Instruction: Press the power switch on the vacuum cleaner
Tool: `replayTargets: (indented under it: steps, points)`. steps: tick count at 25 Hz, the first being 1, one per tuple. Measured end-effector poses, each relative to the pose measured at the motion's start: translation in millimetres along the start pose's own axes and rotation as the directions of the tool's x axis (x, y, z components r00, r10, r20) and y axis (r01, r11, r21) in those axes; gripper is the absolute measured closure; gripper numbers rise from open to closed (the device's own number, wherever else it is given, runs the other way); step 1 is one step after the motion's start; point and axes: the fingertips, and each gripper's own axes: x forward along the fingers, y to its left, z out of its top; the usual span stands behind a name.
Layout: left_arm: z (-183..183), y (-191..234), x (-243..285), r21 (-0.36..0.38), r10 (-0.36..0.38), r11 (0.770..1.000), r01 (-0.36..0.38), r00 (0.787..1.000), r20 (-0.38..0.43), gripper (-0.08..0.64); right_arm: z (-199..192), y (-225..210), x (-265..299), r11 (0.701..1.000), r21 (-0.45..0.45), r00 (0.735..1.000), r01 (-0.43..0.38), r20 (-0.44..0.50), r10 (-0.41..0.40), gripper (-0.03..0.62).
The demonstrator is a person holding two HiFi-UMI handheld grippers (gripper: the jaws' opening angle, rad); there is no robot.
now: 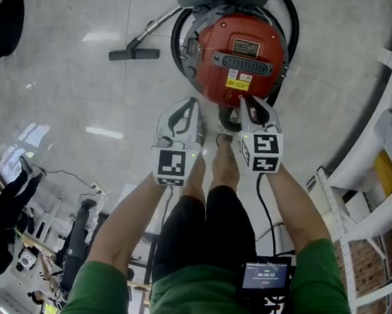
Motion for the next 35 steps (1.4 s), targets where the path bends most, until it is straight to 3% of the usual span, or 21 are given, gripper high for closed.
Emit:
replayTargets:
  steps: [12,17,26,35]
  points:
    - [7,3,-5,0.006,0.011,1.000,-0.011,1.000,0.008,0.552,2,-2,-2,1.000,0.017,1.000,0.004,-0.026,-0.004,0.540]
    - [23,4,-14,0.015,0.021,1.000,-0.021,0.999,0.027,0.552,24,-2,-20,1.000,0.002,1.000,0.005,0.018,-0.005,0.540]
    - [88,-8,-58,0.037,0.042,0.998,-0.046,0.993,0.111,0.552,87,-15,-93,0.999,0.006,0.991,0.048,0.127,-0.049,0.540]
    - [163,-17,-143,0.044,0.075,0.995,-0.086,0.973,0.218,0.552,168,-14,-200,0.997,-0.008,0.960,0.079,0.272,-0.074,0.540]
